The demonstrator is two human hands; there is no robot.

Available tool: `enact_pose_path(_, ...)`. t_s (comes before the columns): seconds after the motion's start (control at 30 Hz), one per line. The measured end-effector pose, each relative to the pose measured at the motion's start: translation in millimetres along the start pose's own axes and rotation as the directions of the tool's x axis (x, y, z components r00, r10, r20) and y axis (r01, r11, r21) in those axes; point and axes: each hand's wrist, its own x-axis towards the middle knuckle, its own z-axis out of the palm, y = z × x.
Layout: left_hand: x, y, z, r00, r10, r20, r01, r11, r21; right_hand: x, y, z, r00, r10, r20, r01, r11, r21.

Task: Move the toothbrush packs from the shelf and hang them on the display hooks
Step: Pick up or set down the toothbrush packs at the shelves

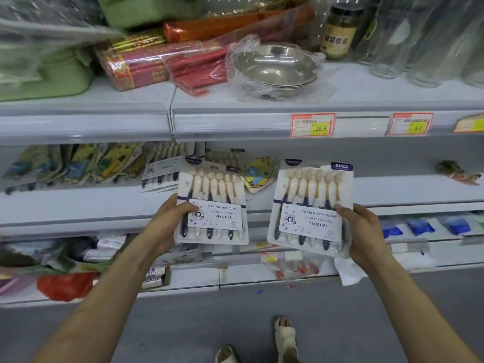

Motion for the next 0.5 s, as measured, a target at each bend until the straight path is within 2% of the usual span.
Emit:
enact_pose_path(0.27,-47,-2,55,0.982,0.161,-0.096,-0.161,0.987,0.012,-10,4,-60,0.996,-0.056,-0.070,0.058,0.998,0.028)
enact_pose_path(0.37,-58,-9,97,0.977,0.214,-0.021,-0.213,0.977,0.017,-8,-1,-110,0.989,-0.106,-0.105,0.109,0.994,0.018)
enact_pose_path(0.5,-62,-24,192,0.955,0.270,0.122,-0.277,0.960,0.042,-8,-10,-205,0.979,-0.136,-0.149,0.142,0.989,0.030)
